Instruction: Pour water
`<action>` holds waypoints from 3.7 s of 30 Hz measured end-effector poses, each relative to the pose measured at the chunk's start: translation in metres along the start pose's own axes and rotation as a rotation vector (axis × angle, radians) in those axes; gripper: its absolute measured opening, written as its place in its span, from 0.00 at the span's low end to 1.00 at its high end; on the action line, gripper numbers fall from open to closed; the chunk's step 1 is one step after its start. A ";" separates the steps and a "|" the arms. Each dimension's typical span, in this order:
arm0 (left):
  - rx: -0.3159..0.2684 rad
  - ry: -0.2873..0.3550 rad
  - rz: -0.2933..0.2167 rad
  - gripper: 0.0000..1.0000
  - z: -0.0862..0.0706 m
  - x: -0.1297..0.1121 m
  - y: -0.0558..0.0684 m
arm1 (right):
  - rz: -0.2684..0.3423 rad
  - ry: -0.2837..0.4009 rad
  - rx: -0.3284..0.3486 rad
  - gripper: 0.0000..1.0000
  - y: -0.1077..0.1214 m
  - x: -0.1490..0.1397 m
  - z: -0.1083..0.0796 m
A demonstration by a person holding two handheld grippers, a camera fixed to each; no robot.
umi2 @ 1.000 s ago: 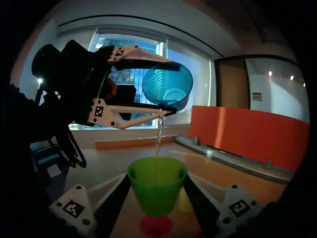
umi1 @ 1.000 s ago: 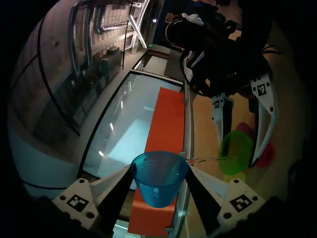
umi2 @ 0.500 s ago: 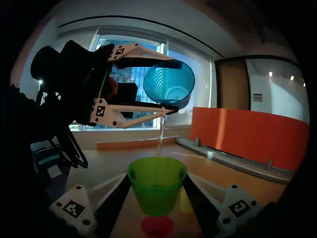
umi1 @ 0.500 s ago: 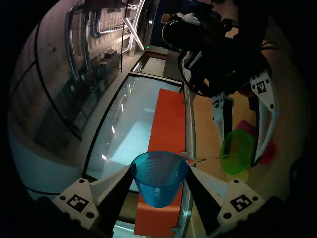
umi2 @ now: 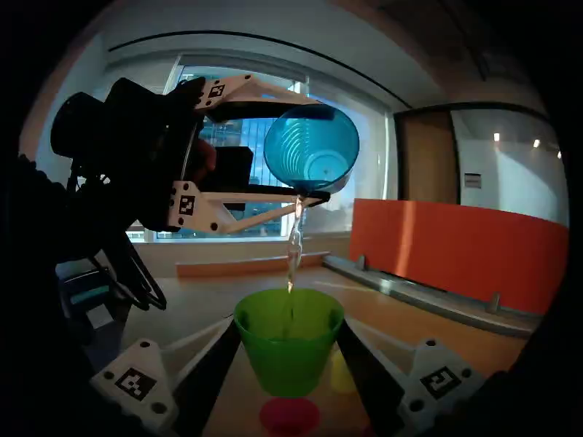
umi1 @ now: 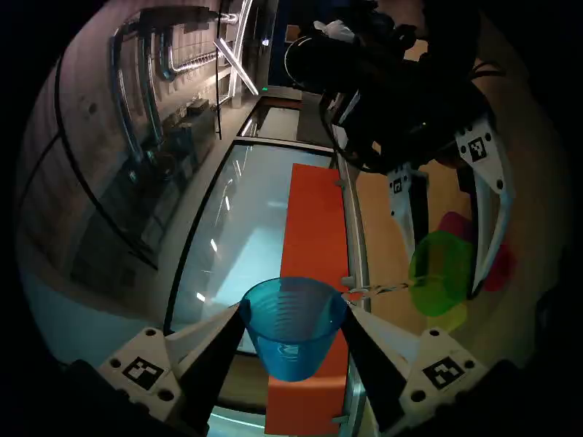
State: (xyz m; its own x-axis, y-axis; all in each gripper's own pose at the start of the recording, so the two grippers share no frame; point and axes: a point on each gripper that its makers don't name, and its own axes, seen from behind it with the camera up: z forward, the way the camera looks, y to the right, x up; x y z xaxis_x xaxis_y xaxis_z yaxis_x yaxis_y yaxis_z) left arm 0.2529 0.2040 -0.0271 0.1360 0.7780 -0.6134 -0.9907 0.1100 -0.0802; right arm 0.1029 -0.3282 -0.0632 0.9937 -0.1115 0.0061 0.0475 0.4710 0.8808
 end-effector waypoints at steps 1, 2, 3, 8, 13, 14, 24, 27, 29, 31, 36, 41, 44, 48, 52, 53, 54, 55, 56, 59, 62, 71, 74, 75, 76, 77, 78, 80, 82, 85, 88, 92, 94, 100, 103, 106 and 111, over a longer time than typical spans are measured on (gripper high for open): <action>0.001 -0.001 0.007 0.88 0.000 0.000 0.000 | -0.001 0.001 0.000 0.90 0.000 0.000 0.000; 0.002 -0.001 0.013 0.88 0.000 0.000 0.000 | -0.001 0.001 0.000 0.90 0.000 0.001 0.000; 0.003 -0.002 0.018 0.88 0.001 0.001 0.000 | -0.002 0.002 0.000 0.90 0.000 0.001 -0.001; 0.007 -0.002 0.042 0.88 0.002 0.003 -0.002 | -0.003 0.006 -0.002 0.89 0.000 0.003 -0.001; 0.010 0.001 0.080 0.88 0.002 0.006 -0.003 | -0.003 0.007 -0.002 0.90 0.000 0.004 -0.001; 0.010 0.002 0.087 0.88 0.001 0.007 -0.002 | -0.003 0.007 -0.003 0.90 0.000 0.004 -0.001; 0.025 0.005 0.168 0.88 -0.003 0.015 -0.002 | -0.006 0.010 -0.004 0.89 0.000 0.006 -0.002; 0.031 0.006 0.200 0.88 -0.004 0.018 -0.003 | -0.006 0.011 -0.006 0.90 0.001 0.007 -0.002; 0.036 0.008 0.217 0.88 -0.004 0.020 -0.003 | -0.006 0.012 -0.006 0.90 0.001 0.007 -0.002; 0.037 0.010 0.230 0.88 -0.004 0.021 -0.002 | -0.007 0.012 -0.006 0.89 0.001 0.007 -0.002; 0.038 0.011 0.248 0.88 -0.005 0.023 0.000 | -0.008 0.013 -0.006 0.90 0.001 0.008 -0.002; 0.044 0.011 0.257 0.88 -0.004 0.022 -0.004 | -0.009 0.013 -0.007 0.89 0.002 0.008 -0.001; 0.047 0.013 0.254 0.88 -0.004 0.021 -0.007 | -0.010 0.014 -0.008 0.89 0.002 0.009 -0.001; 0.047 0.013 0.234 0.88 -0.003 0.020 -0.008 | -0.010 0.015 -0.009 0.89 0.002 0.009 -0.001; 0.034 0.009 0.177 0.88 -0.002 0.015 -0.005 | -0.011 0.017 -0.011 0.89 0.002 0.009 -0.002; 0.030 0.008 0.155 0.88 -0.002 0.013 -0.004 | -0.011 0.018 -0.012 0.89 0.002 0.010 -0.003; 0.026 0.007 0.135 0.88 -0.002 0.011 -0.003 | -0.011 0.018 -0.013 0.89 0.003 0.010 -0.003; 0.021 0.006 0.111 0.88 -0.002 0.010 -0.002 | -0.011 0.019 -0.014 0.90 0.003 0.010 -0.003; 0.016 0.005 0.085 0.88 -0.001 0.008 -0.001 | -0.010 0.020 -0.015 0.90 0.004 0.010 -0.003; 0.010 0.004 0.007 0.88 0.000 0.004 0.000 | -0.009 0.020 -0.018 0.89 0.005 0.010 -0.004; 0.007 0.003 -0.084 0.88 0.002 0.001 0.001 | -0.008 0.023 -0.021 0.89 0.005 0.010 -0.004; -0.014 0.017 -0.398 0.88 0.007 -0.008 0.000 | -0.007 0.028 -0.022 0.89 0.005 0.013 -0.004; -0.011 0.013 -0.493 0.88 0.007 -0.013 -0.003 | -0.009 0.029 -0.023 0.89 0.005 0.014 -0.004; -0.009 0.011 -0.523 0.88 0.006 -0.015 -0.004 | -0.010 0.029 -0.023 0.89 0.005 0.014 -0.004; -0.008 0.010 -0.552 0.88 0.006 -0.016 -0.005 | -0.011 0.030 -0.024 0.89 0.005 0.014 -0.004; -0.007 0.009 -0.586 0.88 0.006 -0.018 -0.006 | -0.012 0.031 -0.024 0.89 0.005 0.015 -0.004; -0.007 0.008 -0.615 0.88 0.006 -0.020 -0.006 | -0.013 0.031 -0.024 0.90 0.005 0.015 -0.004; -0.009 0.008 -0.679 0.88 0.006 -0.024 -0.006 | -0.013 0.033 -0.025 0.90 0.005 0.016 -0.004; -0.014 0.008 -0.739 0.88 0.007 -0.027 -0.005 | -0.013 0.034 -0.026 0.89 0.006 0.017 -0.004; -0.023 0.010 -0.833 0.88 0.009 -0.030 -0.004 | -0.014 0.035 -0.028 0.89 0.006 0.018 -0.005; -0.032 0.017 -0.924 0.87 0.009 -0.033 -0.004 | -0.015 0.036 -0.028 0.89 0.005 0.019 -0.005; -0.048 0.037 -1.048 0.88 0.008 -0.036 -0.005 | -0.020 0.037 -0.028 0.89 0.004 0.021 -0.005; -0.055 0.050 -1.105 0.88 0.008 -0.037 -0.006 | -0.022 0.038 -0.029 0.89 0.004 0.021 -0.005; -0.061 0.071 -1.257 0.88 0.007 -0.045 -0.010 | -0.022 0.038 -0.031 0.89 0.004 0.024 -0.005; -0.055 0.068 -1.292 0.87 0.007 -0.052 -0.009 | -0.024 0.038 -0.032 0.89 0.004 0.024 -0.006; -0.047 0.057 -1.300 0.87 0.006 -0.060 -0.006 | -0.025 0.036 -0.034 0.89 0.004 0.025 -0.007; -0.043 0.044 -1.300 0.87 0.002 -0.067 0.003 | -0.029 0.031 -0.048 0.89 0.009 0.025 -0.012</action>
State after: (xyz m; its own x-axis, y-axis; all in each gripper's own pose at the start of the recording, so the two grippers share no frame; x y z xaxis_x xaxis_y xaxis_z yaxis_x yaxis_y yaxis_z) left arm 0.2410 0.1537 0.0155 0.9910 0.0960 -0.0929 -0.1335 0.7430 -0.6558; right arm 0.1298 -0.3165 -0.0608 0.9945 -0.0988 -0.0349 0.0807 0.5098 0.8565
